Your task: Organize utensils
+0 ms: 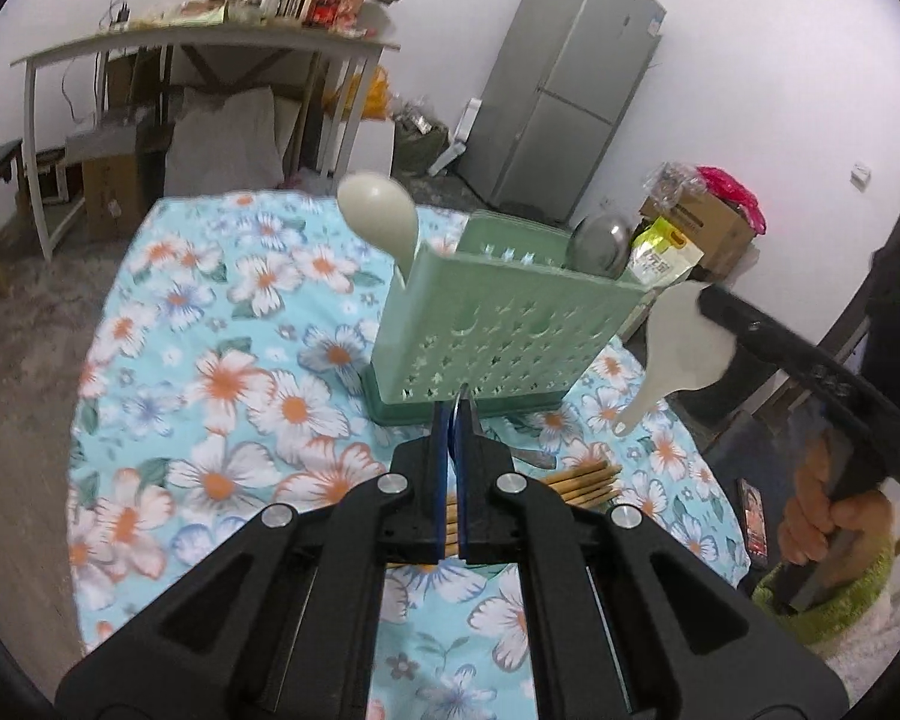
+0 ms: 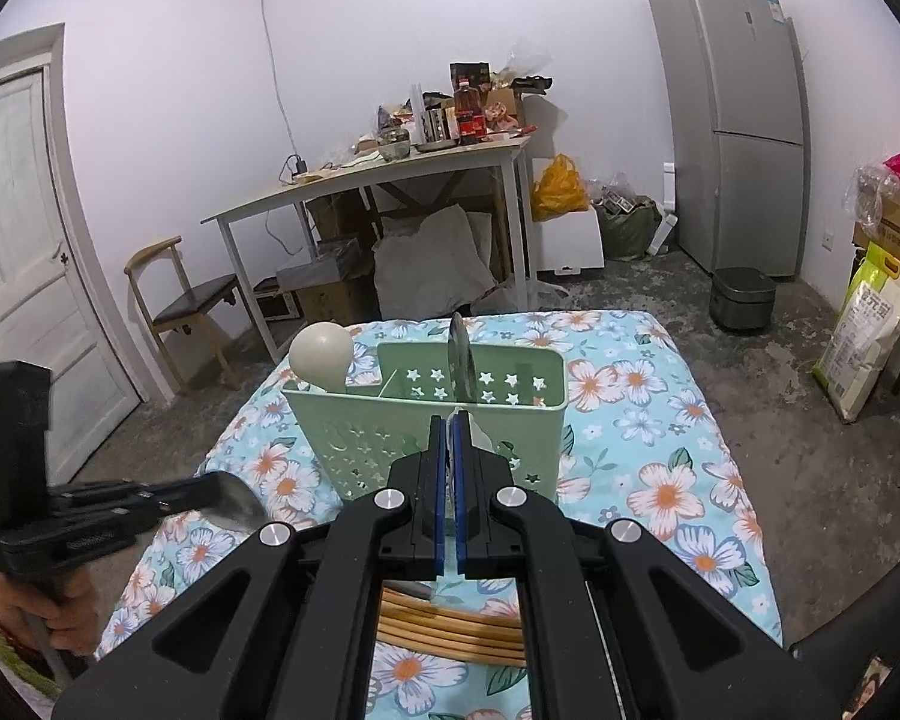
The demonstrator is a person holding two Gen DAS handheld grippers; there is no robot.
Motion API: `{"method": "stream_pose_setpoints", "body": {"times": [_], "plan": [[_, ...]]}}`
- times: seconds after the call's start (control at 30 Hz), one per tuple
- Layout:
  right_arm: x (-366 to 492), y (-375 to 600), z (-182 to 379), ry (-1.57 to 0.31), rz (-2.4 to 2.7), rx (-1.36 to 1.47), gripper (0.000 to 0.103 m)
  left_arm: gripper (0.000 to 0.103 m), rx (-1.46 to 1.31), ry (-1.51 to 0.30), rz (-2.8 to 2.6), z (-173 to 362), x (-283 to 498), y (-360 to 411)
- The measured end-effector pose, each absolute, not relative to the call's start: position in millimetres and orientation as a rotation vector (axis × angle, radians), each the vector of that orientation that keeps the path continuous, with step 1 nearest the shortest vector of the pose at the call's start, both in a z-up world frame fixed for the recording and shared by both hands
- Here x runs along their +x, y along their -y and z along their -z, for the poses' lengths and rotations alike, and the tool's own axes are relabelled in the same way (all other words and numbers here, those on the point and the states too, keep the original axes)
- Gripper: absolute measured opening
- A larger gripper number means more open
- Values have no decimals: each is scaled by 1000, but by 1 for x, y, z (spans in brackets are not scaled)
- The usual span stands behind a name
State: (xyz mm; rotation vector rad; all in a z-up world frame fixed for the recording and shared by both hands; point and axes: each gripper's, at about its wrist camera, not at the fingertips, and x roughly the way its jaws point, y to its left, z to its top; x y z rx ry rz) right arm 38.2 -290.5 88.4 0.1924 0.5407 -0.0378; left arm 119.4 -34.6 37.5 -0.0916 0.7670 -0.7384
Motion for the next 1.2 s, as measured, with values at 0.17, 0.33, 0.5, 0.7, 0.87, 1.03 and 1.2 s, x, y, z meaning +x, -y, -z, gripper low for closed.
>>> {"method": "stream_pose_setpoints", "body": {"times": [0.17, 0.33, 0.5, 0.7, 0.87, 1.03, 1.2], "plan": [[37, 293, -89, -538, 42, 202, 2, 1, -113, -693, 746, -66, 109, 16], [36, 292, -92, -529, 39, 201, 2, 1, -156, -621, 760, -95, 108, 2], [34, 292, -98, -514, 38, 196, 2, 1, -201, -537, 751, -124, 114, -9], [33, 294, -99, -513, 39, 199, 2, 1, -159, -430, 692, -149, 123, -9], [32, 295, -99, -512, 36, 209, 2, 1, -90, -408, 643, -153, 136, 7], [31, 295, -98, -514, 36, 208, 2, 1, -5, -414, 590, -143, 155, 29], [32, 296, -96, -523, 34, 215, 2, 1, 60, -425, 570, -130, 167, 48]]}}
